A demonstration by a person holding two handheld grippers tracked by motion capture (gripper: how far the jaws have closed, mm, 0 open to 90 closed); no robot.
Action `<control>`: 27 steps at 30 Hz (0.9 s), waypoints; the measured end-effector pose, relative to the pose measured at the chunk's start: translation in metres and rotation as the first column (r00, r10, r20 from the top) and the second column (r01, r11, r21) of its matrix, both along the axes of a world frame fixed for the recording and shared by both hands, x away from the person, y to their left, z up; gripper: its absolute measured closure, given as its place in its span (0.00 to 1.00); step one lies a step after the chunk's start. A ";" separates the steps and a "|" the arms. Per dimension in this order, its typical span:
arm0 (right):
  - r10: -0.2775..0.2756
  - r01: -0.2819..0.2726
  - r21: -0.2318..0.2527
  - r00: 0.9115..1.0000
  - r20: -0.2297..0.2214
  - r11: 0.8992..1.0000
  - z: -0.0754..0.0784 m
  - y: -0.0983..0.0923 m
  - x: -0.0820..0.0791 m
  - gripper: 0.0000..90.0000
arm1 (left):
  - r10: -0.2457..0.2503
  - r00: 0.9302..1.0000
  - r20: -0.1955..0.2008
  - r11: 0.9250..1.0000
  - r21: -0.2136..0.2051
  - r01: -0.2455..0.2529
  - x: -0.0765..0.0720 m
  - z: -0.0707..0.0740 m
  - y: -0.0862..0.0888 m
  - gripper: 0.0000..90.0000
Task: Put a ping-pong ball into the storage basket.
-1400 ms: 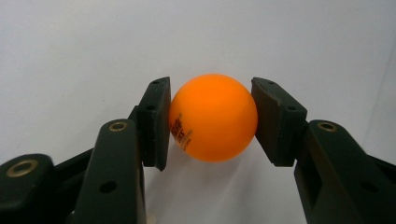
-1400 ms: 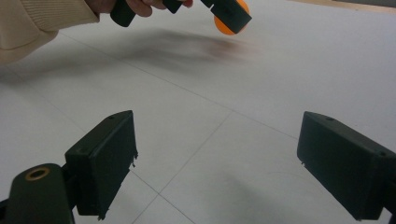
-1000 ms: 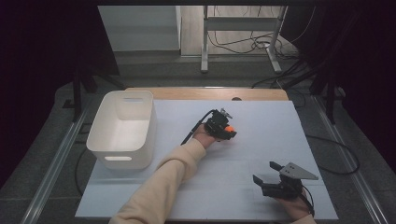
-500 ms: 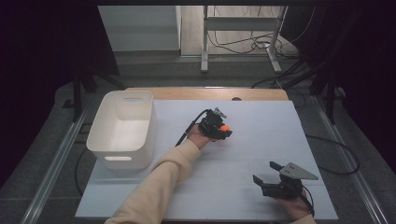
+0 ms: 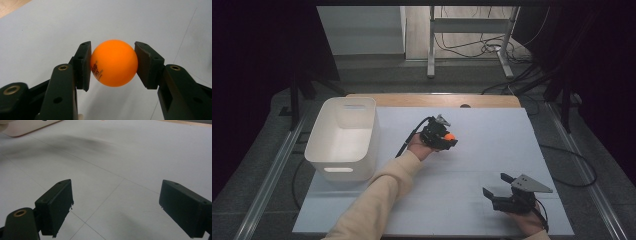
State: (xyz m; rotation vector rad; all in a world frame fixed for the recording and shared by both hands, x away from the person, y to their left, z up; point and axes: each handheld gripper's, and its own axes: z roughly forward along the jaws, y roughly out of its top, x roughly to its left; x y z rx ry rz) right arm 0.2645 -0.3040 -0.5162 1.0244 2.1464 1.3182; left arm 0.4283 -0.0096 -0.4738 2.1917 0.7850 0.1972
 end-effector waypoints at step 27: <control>-0.003 0.003 -0.004 1.000 0.004 1.000 0.000 0.000 0.000 0.13 | -0.006 1.000 0.026 1.000 -0.024 0.007 -0.023 0.016 0.019 0.56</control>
